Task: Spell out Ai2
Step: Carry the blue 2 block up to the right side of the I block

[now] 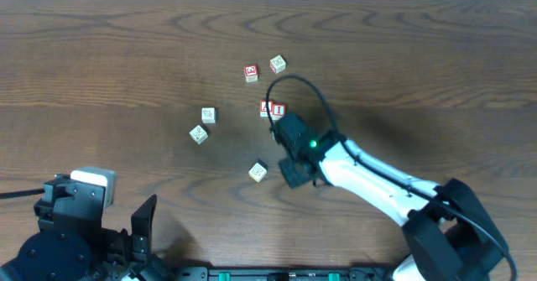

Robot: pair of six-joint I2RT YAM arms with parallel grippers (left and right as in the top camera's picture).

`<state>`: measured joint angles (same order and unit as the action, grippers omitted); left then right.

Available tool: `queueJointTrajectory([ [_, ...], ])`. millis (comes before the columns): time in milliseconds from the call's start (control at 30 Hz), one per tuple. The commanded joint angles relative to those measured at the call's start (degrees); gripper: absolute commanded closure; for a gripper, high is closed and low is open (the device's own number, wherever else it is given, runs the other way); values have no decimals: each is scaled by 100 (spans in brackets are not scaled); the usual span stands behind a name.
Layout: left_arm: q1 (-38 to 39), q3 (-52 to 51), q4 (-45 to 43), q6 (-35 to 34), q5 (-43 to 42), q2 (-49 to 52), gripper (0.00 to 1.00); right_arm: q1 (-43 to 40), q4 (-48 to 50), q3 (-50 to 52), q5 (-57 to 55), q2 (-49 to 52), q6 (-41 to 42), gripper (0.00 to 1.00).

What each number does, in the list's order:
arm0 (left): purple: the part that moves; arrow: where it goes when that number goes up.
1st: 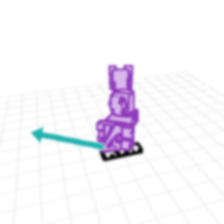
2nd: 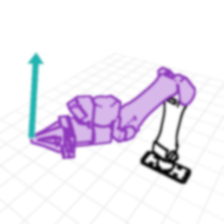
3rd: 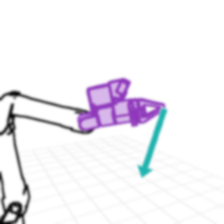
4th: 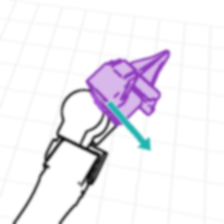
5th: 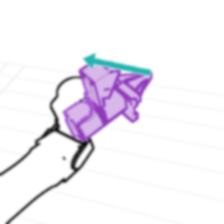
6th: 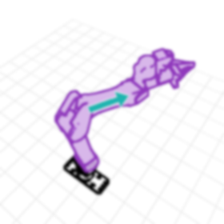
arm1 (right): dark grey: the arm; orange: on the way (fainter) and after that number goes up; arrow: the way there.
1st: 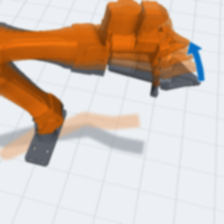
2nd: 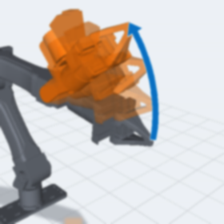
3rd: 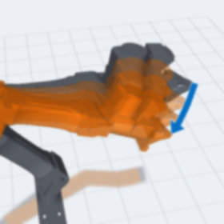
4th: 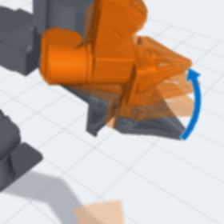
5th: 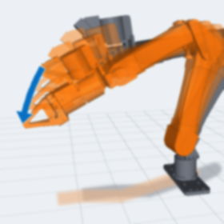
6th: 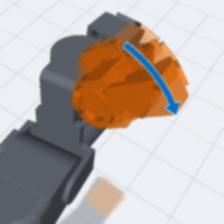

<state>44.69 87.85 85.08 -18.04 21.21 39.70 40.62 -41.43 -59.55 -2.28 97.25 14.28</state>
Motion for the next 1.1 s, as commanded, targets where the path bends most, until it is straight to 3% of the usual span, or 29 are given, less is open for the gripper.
queueJointTrajectory([
  [0, -13, 0, 0, -46, 129, 42, 4, -138, -186, -708, -151, -28, -87, 71],
  [200, -13, 0, 0, -46, 129, 42, 5, -289, -671, -1587, -765, -28, -160, 70],
  [367, -15, 0, 0, -87, 131, 42, 5, -592, -581, -1744, -1248, -28, 83, 69],
  [633, -13, 0, 0, -90, 149, 42, 5, -1329, -520, -1742, -772, -20, 1241, 72],
  [1067, -13, 0, 2, -87, 175, 42, 5, -1250, -450, -1738, -455, 538, 1939, 73],
])
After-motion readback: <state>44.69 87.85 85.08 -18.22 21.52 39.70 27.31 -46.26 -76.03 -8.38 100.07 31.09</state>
